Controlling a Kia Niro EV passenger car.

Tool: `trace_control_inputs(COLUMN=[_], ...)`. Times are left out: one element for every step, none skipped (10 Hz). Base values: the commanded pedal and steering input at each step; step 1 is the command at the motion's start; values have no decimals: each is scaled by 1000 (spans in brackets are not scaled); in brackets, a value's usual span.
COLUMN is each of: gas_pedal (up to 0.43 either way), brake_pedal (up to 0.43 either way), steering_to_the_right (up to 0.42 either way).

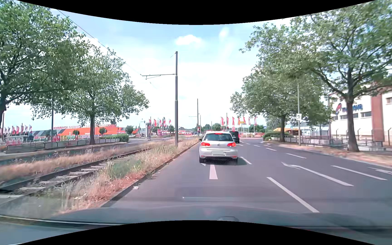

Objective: Follow the waypoints while adhering to traffic rules and regulations

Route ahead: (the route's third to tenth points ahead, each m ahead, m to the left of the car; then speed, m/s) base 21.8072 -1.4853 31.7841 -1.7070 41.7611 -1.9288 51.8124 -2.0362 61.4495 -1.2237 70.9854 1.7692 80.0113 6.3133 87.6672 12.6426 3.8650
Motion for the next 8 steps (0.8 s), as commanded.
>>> trace_control_inputs(gas_pedal=[0,0,0,0,0,0,0,0], brake_pedal=[207,207,207,207,207,207,207,207], steering_to_the_right=[-1,-1,-1,-1,-1,-1,-1,-1])
